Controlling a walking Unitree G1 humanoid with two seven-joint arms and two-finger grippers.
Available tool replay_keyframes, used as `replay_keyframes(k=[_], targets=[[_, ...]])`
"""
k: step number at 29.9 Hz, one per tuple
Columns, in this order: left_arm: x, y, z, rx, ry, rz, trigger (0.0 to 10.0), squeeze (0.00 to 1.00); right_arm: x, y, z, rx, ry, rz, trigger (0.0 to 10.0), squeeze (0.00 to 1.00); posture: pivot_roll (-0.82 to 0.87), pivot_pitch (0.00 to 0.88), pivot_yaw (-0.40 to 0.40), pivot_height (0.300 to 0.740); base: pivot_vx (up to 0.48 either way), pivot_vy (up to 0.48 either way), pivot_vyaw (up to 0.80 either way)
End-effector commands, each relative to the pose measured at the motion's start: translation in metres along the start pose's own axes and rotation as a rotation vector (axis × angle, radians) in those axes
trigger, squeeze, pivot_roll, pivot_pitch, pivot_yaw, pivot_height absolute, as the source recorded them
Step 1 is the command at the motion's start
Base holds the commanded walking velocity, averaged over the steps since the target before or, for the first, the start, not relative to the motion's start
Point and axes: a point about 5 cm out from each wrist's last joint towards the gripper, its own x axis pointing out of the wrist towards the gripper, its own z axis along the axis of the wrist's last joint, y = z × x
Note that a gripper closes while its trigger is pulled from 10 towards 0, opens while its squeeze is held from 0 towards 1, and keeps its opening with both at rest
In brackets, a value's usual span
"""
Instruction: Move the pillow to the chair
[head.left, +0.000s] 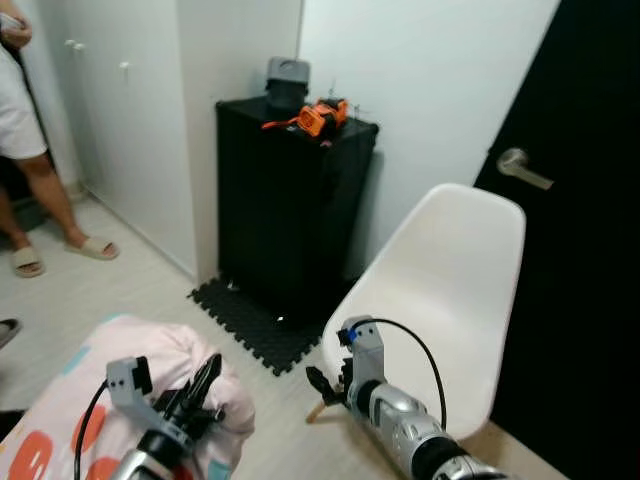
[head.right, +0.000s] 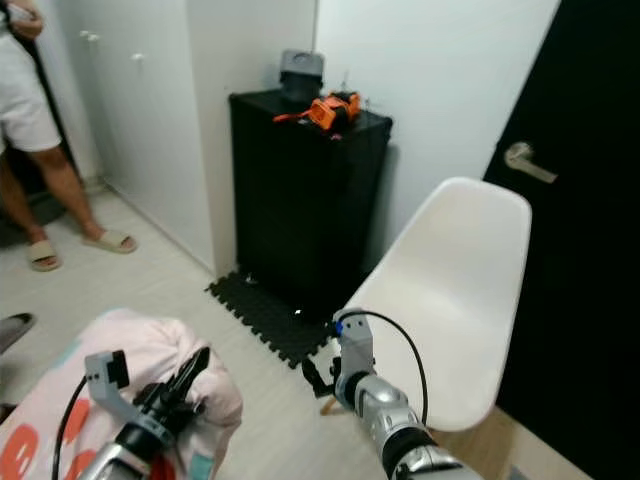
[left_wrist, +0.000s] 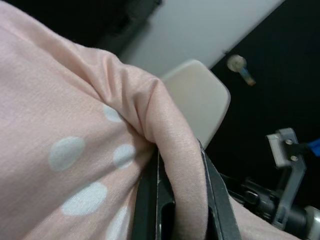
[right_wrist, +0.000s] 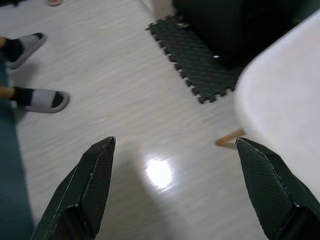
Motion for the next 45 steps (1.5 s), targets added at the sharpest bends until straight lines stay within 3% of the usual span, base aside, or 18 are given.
replay_keyframes(k=[1, 11, 22, 30, 45], targets=[[0.009, -0.013, 0.003, 0.013, -0.021, -0.077, 10.0, 0.0, -0.001, 0.001, -0.008, -0.024, 0.028, 0.009, 10.0, 0.0, 0.07, 0.064, -0.127, 0.74, 0.0, 0.0, -0.72], [0.011, -0.015, 0.001, 0.013, -0.028, -0.07, 10.0, 0.0, -0.005, 0.005, -0.026, -0.047, 0.08, 0.04, 10.0, 0.0, 0.07, 0.07, -0.157, 0.74, 0.0, 0.0, -0.72], [0.009, -0.011, 0.003, 0.041, -0.063, -0.011, 10.0, 0.0, -0.004, 0.006, -0.023, -0.061, 0.075, 0.052, 10.0, 0.0, 0.09, 0.077, -0.163, 0.74, 0.0, 0.0, -0.72], [0.009, -0.005, 0.013, 0.058, -0.118, 0.03, 10.0, 0.0, -0.004, 0.008, -0.019, -0.052, 0.044, 0.064, 10.0, 0.0, 0.1, 0.072, -0.161, 0.74, 0.424, 0.0, 0.0], [0.017, -0.014, 0.04, 0.117, -0.209, 0.007, 10.0, 0.0, -0.003, 0.003, -0.012, -0.054, 0.029, 0.055, 10.0, 0.0, 0.11, 0.065, -0.167, 0.74, 0.472, 0.0, 0.0]])
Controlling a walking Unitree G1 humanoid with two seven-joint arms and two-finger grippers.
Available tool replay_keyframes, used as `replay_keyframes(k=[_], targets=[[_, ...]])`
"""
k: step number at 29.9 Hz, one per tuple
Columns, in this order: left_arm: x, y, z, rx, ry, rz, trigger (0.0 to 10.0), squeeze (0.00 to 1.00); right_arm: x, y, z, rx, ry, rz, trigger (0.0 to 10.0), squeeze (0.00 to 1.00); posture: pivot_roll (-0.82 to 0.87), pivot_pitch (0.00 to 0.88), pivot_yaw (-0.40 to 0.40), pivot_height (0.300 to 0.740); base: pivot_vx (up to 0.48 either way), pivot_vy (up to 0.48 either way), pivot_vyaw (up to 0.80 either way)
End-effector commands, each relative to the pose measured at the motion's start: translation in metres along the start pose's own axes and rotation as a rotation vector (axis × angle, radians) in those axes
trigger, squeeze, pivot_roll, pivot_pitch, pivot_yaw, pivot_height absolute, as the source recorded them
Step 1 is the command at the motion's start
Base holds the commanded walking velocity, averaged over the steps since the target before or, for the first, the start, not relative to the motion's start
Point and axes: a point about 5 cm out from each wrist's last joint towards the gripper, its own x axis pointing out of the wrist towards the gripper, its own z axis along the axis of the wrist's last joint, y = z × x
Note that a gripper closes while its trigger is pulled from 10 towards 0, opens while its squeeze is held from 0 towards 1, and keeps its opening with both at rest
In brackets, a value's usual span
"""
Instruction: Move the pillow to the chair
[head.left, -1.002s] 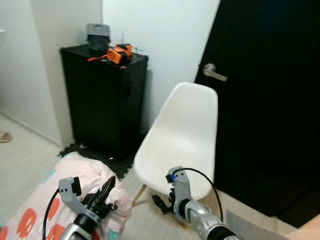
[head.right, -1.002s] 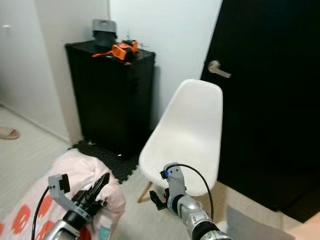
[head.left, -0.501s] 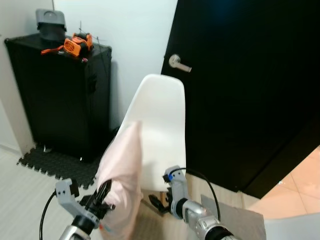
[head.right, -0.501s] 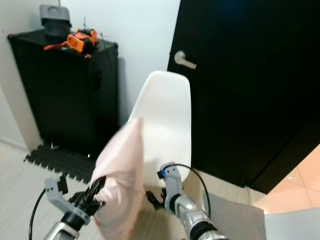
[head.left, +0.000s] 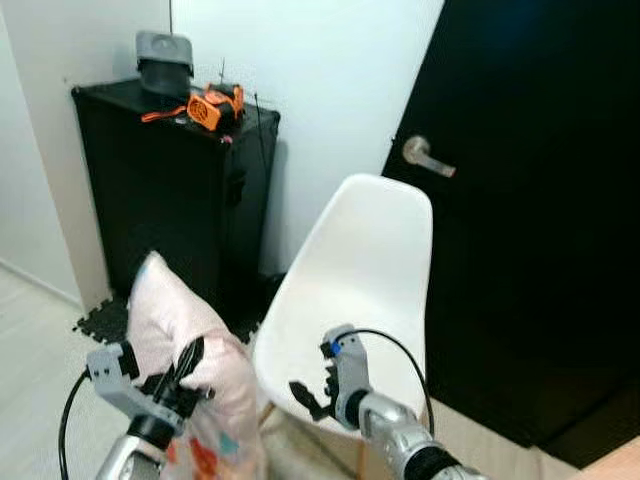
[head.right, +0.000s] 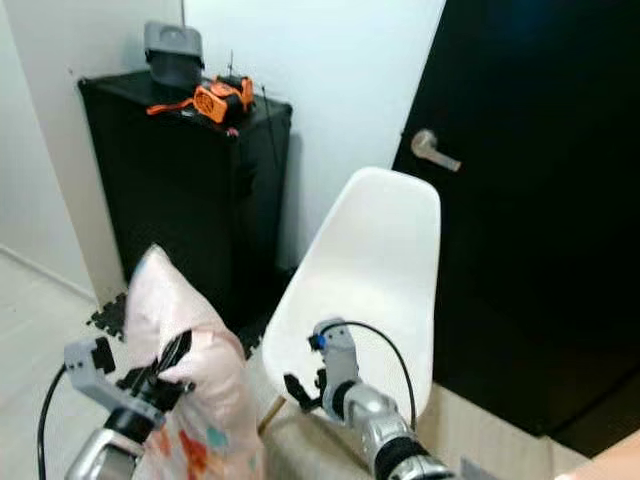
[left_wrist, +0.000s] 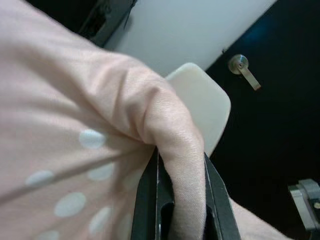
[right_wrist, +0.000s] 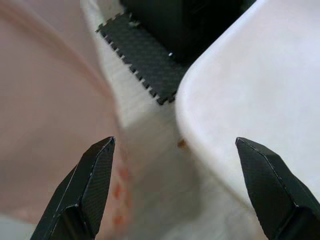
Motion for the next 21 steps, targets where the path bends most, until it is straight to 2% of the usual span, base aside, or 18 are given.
replay_keyframes(k=[1, 13, 19, 21], targets=[[0.013, -0.017, 0.013, 0.015, -0.08, -0.086, 10.0, 0.0, -0.004, -0.01, -0.004, 0.013, 0.017, -0.04, 10.0, 0.0, 0.11, 0.066, -0.167, 0.74, 0.472, 0.0, -0.77], [0.019, -0.032, 0.024, 0.029, -0.107, -0.144, 10.0, 0.0, -0.005, -0.015, 0.002, 0.038, 0.003, -0.065, 10.0, 0.0, 0.12, 0.071, -0.158, 0.74, 0.472, 0.0, -0.77], [0.023, -0.033, 0.019, 0.021, -0.083, -0.133, 10.0, 0.0, -0.005, -0.018, 0.004, 0.037, 0.0, -0.089, 10.0, 0.0, 0.12, 0.07, -0.153, 0.74, 0.472, 0.0, -0.77], [0.025, -0.036, 0.015, 0.015, -0.058, -0.133, 10.0, 0.0, -0.005, -0.021, 0.005, 0.041, -0.003, -0.109, 10.0, 0.0, 0.12, 0.071, -0.15, 0.74, 0.0, 0.0, -0.77]])
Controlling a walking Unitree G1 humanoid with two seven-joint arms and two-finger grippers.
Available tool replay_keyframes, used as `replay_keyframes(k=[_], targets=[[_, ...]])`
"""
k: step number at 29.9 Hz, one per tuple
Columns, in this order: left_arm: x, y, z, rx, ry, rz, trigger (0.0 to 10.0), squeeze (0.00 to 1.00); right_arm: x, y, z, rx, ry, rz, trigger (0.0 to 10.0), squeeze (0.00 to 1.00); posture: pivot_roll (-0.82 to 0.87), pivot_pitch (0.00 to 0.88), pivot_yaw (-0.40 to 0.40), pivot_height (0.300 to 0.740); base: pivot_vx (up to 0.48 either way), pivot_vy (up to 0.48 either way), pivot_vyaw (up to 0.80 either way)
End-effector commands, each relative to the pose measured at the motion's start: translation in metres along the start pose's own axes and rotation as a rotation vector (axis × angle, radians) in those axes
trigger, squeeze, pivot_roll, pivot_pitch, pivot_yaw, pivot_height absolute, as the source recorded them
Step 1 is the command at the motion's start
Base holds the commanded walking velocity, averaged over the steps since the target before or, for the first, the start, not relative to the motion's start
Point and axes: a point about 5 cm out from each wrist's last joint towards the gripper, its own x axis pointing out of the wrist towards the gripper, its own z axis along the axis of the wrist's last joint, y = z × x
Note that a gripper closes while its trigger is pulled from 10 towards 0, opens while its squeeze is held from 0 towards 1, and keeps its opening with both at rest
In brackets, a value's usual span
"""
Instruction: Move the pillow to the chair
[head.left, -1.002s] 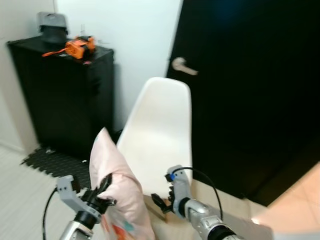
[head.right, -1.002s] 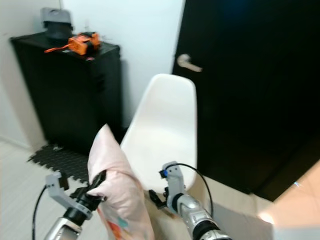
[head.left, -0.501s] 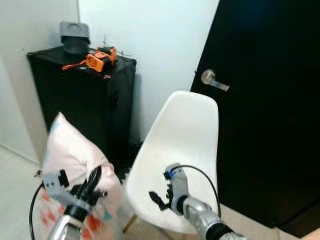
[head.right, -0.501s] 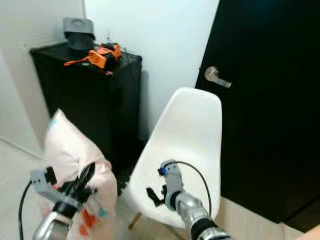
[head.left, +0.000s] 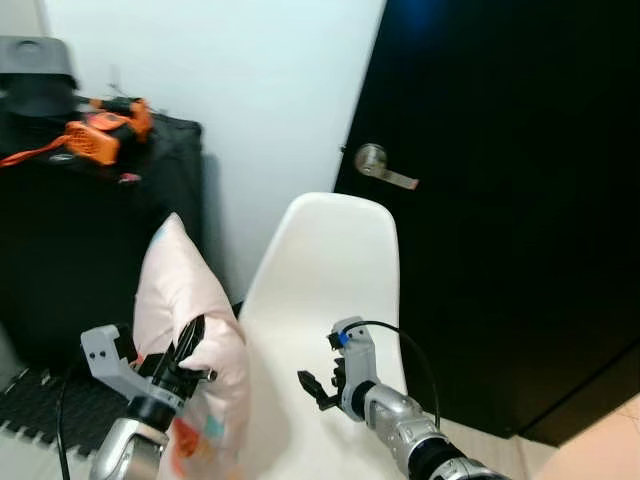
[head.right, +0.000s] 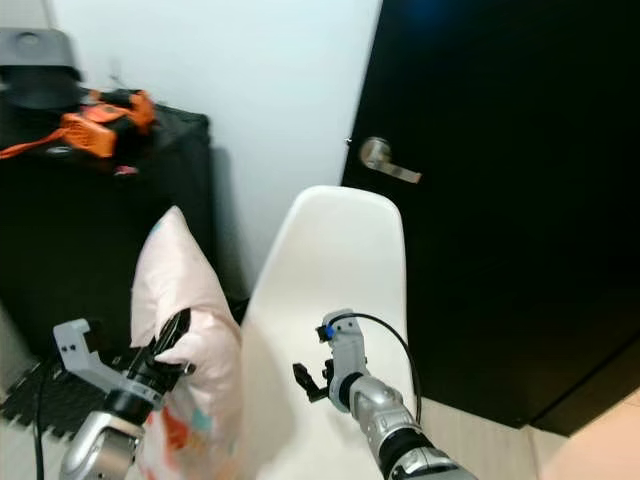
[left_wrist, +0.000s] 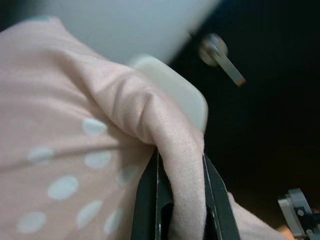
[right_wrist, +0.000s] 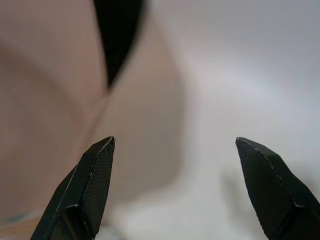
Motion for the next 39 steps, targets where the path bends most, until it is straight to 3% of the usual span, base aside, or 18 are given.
replay_keyframes(k=[1, 5, 11, 18, 25, 29, 30, 31, 32, 33, 34, 35, 36, 39], targets=[[0.014, -0.022, 0.003, 0.003, -0.018, -0.107, 10.0, 0.0, -0.004, -0.01, -0.004, 0.023, 0.014, -0.049, 10.0, 0.0, 0.12, 0.071, -0.149, 0.74, 0.0, 0.0, -0.77], [0.014, -0.035, -0.005, 0.041, 0.042, -0.202, 10.0, 0.0, -0.004, -0.011, -0.004, 0.021, 0.018, -0.065, 10.0, 0.0, 0.12, 0.072, -0.147, 0.74, 0.0, 0.0, -0.77], [0.012, -0.074, -0.025, 0.106, 0.186, -0.438, 10.0, 0.0, -0.005, -0.014, -0.006, 0.023, 0.025, -0.092, 10.0, 0.0, 0.12, 0.076, -0.141, 0.74, 0.0, 0.0, -0.77], [0.011, -0.093, -0.031, 0.123, 0.227, -0.527, 10.0, 0.0, -0.007, -0.018, -0.009, 0.025, 0.033, -0.12, 10.0, 0.0, 0.11, 0.079, -0.134, 0.74, 0.0, 0.0, -0.77], [0.02, -0.105, -0.034, 0.223, 0.244, -0.544, 10.0, 0.0, -0.008, -0.021, -0.01, 0.023, 0.041, -0.146, 10.0, 0.0, 0.11, 0.085, -0.124, 0.74, 0.0, 0.0, -0.77], [0.028, -0.082, -0.046, 0.361, 0.308, -0.349, 10.0, 0.0, -0.008, -0.018, -0.016, -0.009, 0.071, -0.132, 10.0, 0.0, 0.1, 0.084, -0.121, 0.74, 0.0, 0.0, -0.12], [0.031, -0.068, -0.047, 0.402, 0.318, -0.248, 10.0, 0.0, -0.008, -0.017, -0.018, -0.012, 0.076, -0.12, 10.0, 0.0, 0.1, 0.087, -0.12, 0.74, 0.0, 0.0, 0.0], [0.031, -0.068, -0.047, 0.402, 0.318, -0.248, 10.0, 0.0, -0.008, -0.017, -0.018, -0.012, 0.076, -0.12, 10.0, 0.0, 0.1, 0.087, -0.12, 0.74, 0.0, 0.0, 0.0], [0.032, -0.054, -0.046, 0.445, 0.326, -0.156, 10.0, 0.0, -0.009, -0.015, -0.02, -0.018, 0.081, -0.105, 10.0, 0.0, 0.1, 0.087, -0.12, 0.74, 0.0, 0.0, 0.0], [0.031, -0.03, -0.042, 0.511, 0.338, -0.01, 10.0, 0.0, -0.009, -0.013, -0.022, -0.021, 0.079, -0.078, 10.0, 0.0, 0.1, 0.089, -0.122, 0.74, 0.0, 0.0, 0.0], [0.031, -0.03, -0.042, 0.511, 0.338, -0.01, 10.0, 0.0, -0.009, -0.013, -0.022, -0.021, 0.079, -0.078, 10.0, 0.0, 0.1, 0.089, -0.122, 0.74, 0.0, 0.0, 0.0], [0.03, -0.014, -0.038, 0.554, 0.344, 0.088, 10.0, 0.0, -0.009, -0.012, -0.023, -0.023, 0.077, -0.059, 10.0, 0.0, 0.1, 0.089, -0.122, 0.74, 0.0, 0.0, 0.0], [0.03, -0.014, -0.038, 0.554, 0.344, 0.088, 10.0, 0.0, -0.009, -0.012, -0.023, -0.023, 0.077, -0.059, 10.0, 0.0, 0.1, 0.089, -0.122, 0.74, 0.0, 0.0, 0.0], [0.018, 0.027, -0.023, 0.673, 0.352, 0.302, 10.0, 0.0, -0.01, -0.011, -0.024, -0.06, 0.073, -0.028, 10.0, 0.0, 0.09, 0.092, -0.126, 0.74, 0.0, 0.0, 0.0]])
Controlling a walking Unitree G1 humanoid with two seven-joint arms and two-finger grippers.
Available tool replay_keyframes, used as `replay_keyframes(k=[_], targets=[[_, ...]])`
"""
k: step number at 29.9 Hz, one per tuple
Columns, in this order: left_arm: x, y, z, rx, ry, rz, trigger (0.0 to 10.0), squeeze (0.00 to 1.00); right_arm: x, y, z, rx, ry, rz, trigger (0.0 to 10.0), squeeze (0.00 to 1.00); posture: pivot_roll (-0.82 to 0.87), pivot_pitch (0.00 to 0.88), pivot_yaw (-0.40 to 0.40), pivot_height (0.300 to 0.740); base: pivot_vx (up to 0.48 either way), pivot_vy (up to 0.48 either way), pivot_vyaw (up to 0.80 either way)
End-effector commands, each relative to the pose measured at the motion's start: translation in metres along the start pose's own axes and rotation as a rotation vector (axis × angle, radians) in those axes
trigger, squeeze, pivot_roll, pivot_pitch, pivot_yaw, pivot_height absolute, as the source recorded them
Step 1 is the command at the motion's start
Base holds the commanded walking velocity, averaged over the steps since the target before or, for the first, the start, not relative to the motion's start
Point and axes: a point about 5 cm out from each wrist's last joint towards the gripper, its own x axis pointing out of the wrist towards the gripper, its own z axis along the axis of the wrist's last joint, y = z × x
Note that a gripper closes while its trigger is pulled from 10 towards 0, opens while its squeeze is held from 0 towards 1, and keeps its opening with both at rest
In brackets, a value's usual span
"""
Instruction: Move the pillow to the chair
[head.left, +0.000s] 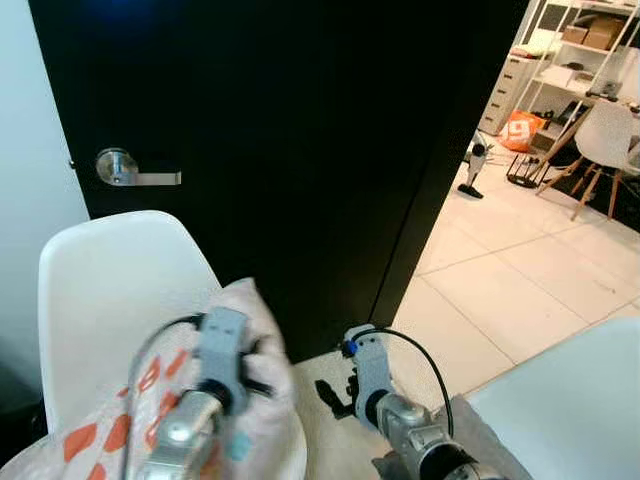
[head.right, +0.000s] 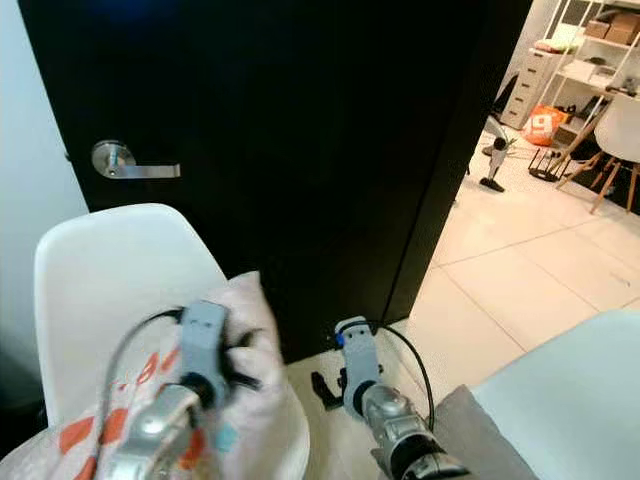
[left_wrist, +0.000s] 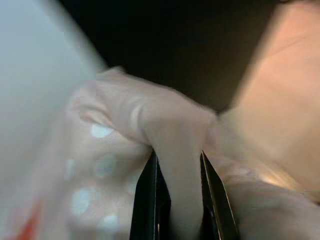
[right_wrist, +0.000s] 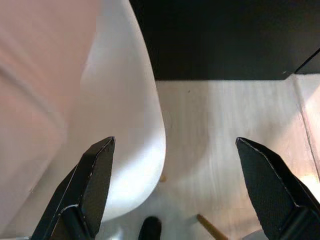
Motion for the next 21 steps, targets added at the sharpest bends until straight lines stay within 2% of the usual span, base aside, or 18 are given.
replay_keyframes(k=[1, 2, 5, 7, 13, 19, 21], targets=[[-0.003, 0.02, -0.008, 0.037, 0.025, 0.107, 10.0, 0.0, -0.002, -0.002, -0.003, -0.031, -0.002, 0.009, 10.0, 0.0, 0.09, 0.092, -0.126, 0.74, 0.0, 0.0, 0.0], [-0.004, 0.028, -0.01, 0.071, 0.039, 0.145, 10.0, 0.0, -0.002, -0.002, -0.003, -0.047, 0.003, 0.015, 10.0, 0.0, 0.09, 0.096, -0.128, 0.74, 0.0, 0.0, 0.8], [-0.006, 0.037, -0.016, 0.128, 0.061, 0.19, 10.0, 0.0, -0.003, -0.004, -0.005, -0.097, 0.02, 0.017, 10.0, 0.0, 0.08, 0.102, -0.133, 0.74, 0.0, 0.0, 0.8], [-0.008, 0.038, -0.02, 0.107, 0.064, 0.203, 10.0, 0.0, -0.005, -0.005, -0.008, -0.105, 0.035, 0.024, 10.0, 0.0, 0.08, 0.108, -0.139, 0.74, 0.0, 0.0, 0.8], [-0.008, 0.036, -0.024, 0.117, 0.063, 0.226, 10.0, 0.0, -0.006, -0.007, -0.01, -0.13, 0.044, 0.024, 10.0, 0.0, 0.08, 0.116, -0.149, 0.74, 0.0, 0.0, 0.8], [-0.006, 0.021, -0.03, 0.083, 0.06, 0.191, 10.0, 0.0, -0.007, -0.012, -0.013, -0.149, 0.078, -0.004, 10.0, 0.0, 0.07, 0.131, -0.149, 0.74, 0.0, 0.0, 0.0], [-0.006, 0.021, -0.03, 0.083, 0.06, 0.191, 10.0, 0.0, -0.007, -0.012, -0.013, -0.149, 0.078, -0.004, 10.0, 0.0, 0.07, 0.131, -0.149, 0.74, 0.0, 0.0, 0.0]])
